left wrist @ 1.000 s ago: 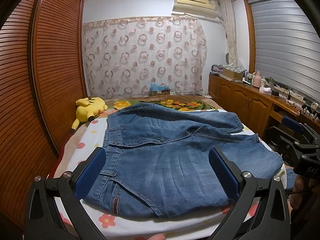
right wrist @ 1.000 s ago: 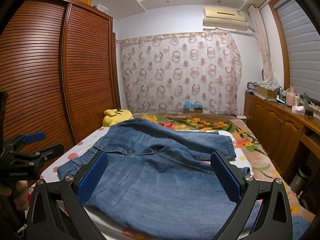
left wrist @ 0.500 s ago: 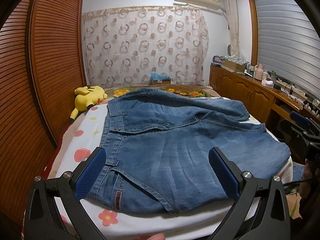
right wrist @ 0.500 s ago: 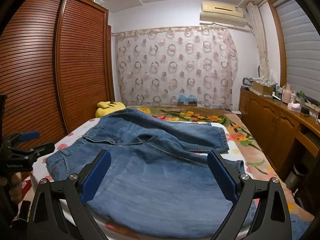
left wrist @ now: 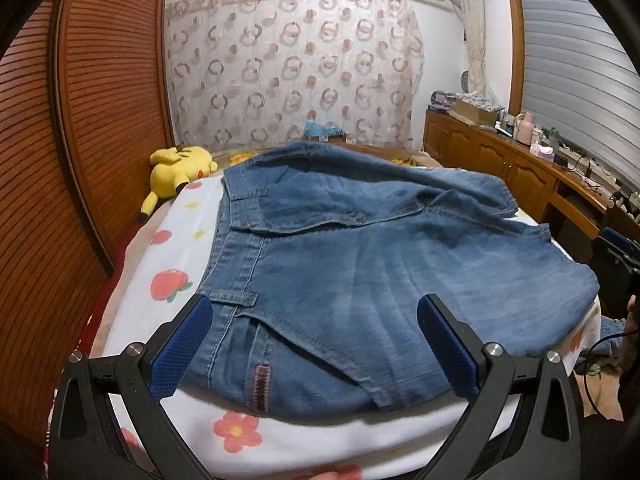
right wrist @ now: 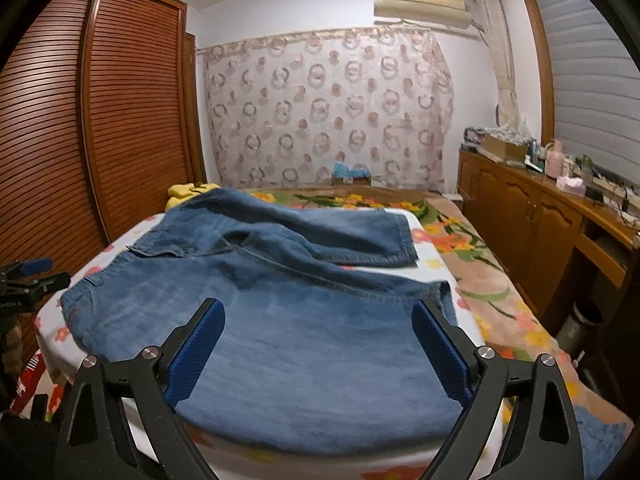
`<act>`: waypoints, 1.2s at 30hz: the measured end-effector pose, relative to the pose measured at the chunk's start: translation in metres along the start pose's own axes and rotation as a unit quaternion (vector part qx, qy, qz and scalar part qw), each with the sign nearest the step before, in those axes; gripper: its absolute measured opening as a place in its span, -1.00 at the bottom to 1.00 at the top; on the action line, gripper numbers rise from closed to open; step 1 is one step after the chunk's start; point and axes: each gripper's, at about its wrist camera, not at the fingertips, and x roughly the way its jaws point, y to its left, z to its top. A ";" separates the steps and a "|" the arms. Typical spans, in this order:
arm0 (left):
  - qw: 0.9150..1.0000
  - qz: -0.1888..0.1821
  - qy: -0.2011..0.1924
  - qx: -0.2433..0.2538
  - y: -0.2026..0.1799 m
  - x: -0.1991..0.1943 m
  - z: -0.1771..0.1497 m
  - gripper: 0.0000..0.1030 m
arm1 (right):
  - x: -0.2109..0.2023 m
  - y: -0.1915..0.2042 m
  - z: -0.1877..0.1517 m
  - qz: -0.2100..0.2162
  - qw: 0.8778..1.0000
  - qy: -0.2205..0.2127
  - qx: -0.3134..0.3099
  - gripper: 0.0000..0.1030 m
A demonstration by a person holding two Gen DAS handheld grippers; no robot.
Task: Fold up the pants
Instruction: 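Move the right tool to the leg hem while the left tool approaches the waist pocket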
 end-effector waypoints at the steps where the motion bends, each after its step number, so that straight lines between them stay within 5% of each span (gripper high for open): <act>1: 1.000 -0.001 0.003 -0.001 0.002 0.002 -0.002 0.99 | 0.000 0.000 0.000 -0.005 1.000 0.003 0.000 0.82; 19: 0.998 0.029 0.049 -0.035 0.070 0.026 -0.028 0.86 | -0.005 0.005 0.025 -0.047 0.997 0.069 0.007 0.75; 21: 0.997 0.029 0.057 -0.042 0.079 0.029 -0.031 0.55 | -0.007 0.004 0.024 -0.048 0.996 0.073 0.008 0.75; 24: 0.996 0.036 0.068 -0.052 0.088 0.035 -0.036 0.38 | -0.008 0.001 0.023 -0.048 0.995 0.081 0.011 0.75; 36: 0.994 0.014 0.087 -0.065 0.099 0.049 -0.048 0.01 | -0.001 -0.020 0.027 -0.039 0.994 0.099 0.036 0.54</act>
